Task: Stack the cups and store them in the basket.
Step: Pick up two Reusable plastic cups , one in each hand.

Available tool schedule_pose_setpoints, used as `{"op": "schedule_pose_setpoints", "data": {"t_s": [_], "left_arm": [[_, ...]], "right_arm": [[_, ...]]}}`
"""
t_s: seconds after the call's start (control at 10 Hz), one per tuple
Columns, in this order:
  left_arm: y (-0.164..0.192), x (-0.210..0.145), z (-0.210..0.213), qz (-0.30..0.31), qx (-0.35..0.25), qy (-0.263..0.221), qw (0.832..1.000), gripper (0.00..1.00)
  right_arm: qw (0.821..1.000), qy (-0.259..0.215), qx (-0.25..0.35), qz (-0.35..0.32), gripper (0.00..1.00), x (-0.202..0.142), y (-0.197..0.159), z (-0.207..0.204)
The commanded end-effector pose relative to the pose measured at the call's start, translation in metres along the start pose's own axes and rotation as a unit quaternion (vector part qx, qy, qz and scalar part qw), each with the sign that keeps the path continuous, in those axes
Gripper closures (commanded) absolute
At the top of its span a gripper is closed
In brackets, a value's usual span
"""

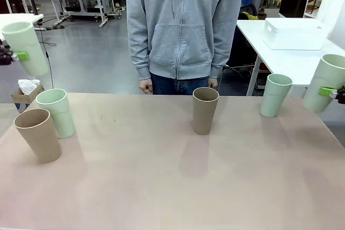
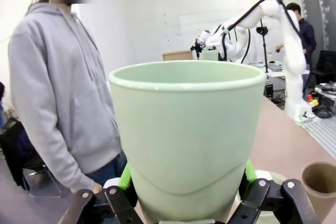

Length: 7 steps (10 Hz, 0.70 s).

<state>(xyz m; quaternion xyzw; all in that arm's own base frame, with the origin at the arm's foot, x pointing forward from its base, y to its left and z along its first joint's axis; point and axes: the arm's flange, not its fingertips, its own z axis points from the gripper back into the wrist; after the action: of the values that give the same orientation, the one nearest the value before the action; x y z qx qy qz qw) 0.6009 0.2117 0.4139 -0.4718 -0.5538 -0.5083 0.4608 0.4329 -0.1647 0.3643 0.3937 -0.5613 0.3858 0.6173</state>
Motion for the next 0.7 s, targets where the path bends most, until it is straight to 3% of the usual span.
{"op": "schedule_pose_setpoints", "data": {"t_s": [0.0, 0.2, 0.6], "left_arm": [[-0.044, 0.042, -0.030, -0.013, 0.029, -0.001, 0.999, 0.14], [-0.093, 0.072, -0.055, -0.010, 0.013, -0.004, 1.000, 0.14], [-0.188, 0.067, -0.101, 0.032, -0.019, -0.021, 0.999, 0.14]], "right_arm": [[0.999, 0.020, -0.042, -0.012, 0.14, 0.022, 0.041, -0.027], [0.999, 0.018, -0.023, -0.029, 0.14, 0.033, 0.077, -0.039], [0.999, 0.013, -0.014, -0.045, 0.14, 0.029, 0.114, -0.052]]}}
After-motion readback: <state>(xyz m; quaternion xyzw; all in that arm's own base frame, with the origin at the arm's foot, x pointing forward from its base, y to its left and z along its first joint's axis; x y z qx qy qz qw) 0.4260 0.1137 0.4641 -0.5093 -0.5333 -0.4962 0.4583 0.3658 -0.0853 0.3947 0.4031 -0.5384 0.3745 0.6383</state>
